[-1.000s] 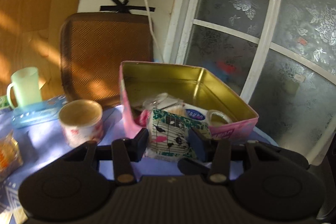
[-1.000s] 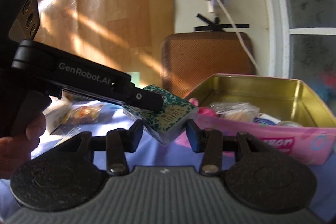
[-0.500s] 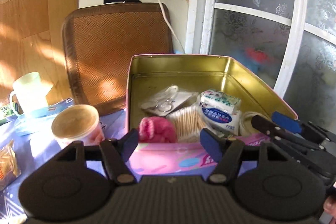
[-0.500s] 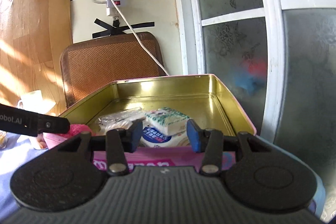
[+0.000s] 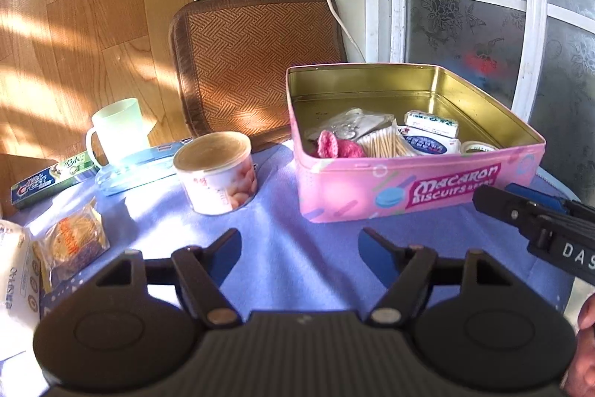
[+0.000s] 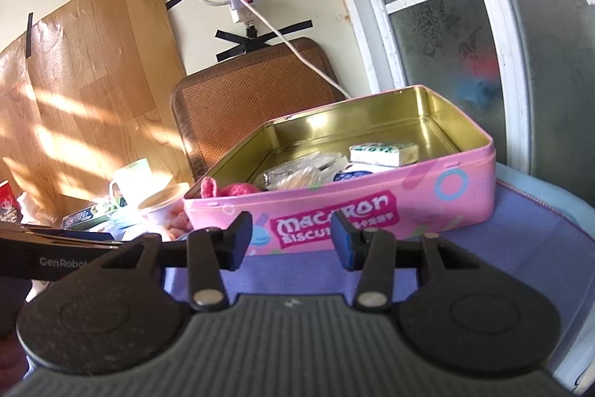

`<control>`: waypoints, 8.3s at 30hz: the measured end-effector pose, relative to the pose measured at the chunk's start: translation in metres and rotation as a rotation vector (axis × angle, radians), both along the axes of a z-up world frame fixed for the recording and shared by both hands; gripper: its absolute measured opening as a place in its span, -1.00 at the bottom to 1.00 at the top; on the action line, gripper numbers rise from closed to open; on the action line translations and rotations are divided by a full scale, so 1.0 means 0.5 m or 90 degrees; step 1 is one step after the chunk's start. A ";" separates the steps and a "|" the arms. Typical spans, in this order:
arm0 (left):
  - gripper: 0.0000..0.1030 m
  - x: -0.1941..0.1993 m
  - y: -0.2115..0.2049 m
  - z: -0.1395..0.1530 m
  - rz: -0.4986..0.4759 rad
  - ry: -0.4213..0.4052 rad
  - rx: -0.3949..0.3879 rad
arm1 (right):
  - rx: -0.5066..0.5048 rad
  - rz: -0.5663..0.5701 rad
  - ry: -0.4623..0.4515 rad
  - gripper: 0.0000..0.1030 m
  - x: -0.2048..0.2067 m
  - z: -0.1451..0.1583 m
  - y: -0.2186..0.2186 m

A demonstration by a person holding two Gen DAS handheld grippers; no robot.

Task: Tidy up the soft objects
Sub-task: 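Withdraw the left tool from the tin back over the table, then grasp the wrapped pastry bag with the right tool and lift it, then grasp the pastry bag with the left tool while the right tool releases it, then lower the pastry bag into the pink tin and open the left tool, then withdraw the left tool from the tin back over the table, then grasp the clear blue plastic case with the right tool, then grasp the blue case with the left tool while the right tool releases it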

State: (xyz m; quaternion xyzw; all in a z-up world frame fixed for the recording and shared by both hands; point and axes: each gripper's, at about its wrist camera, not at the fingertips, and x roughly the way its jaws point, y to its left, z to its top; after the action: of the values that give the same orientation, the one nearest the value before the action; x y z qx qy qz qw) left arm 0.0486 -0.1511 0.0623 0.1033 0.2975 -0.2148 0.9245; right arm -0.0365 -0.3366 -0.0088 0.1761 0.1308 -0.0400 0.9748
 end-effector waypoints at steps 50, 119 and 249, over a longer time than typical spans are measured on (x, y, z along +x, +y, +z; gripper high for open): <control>0.51 0.004 0.468 -0.104 0.276 0.026 -0.126 | -0.053 0.340 0.145 -0.04 0.346 0.021 0.419; 0.18 0.142 -0.149 0.043 -0.040 0.030 -0.072 | -0.215 -0.064 -0.024 0.30 0.156 0.028 -0.044; 0.77 -0.001 0.461 -0.098 0.283 0.019 -0.200 | -0.223 0.445 0.297 0.18 0.474 0.056 0.467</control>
State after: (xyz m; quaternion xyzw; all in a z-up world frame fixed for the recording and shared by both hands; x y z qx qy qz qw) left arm 0.0480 0.0795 0.0133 -0.1125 0.2898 -0.0514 0.9491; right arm 0.2004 -0.1030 0.0190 -0.0602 0.3894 0.2314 0.8895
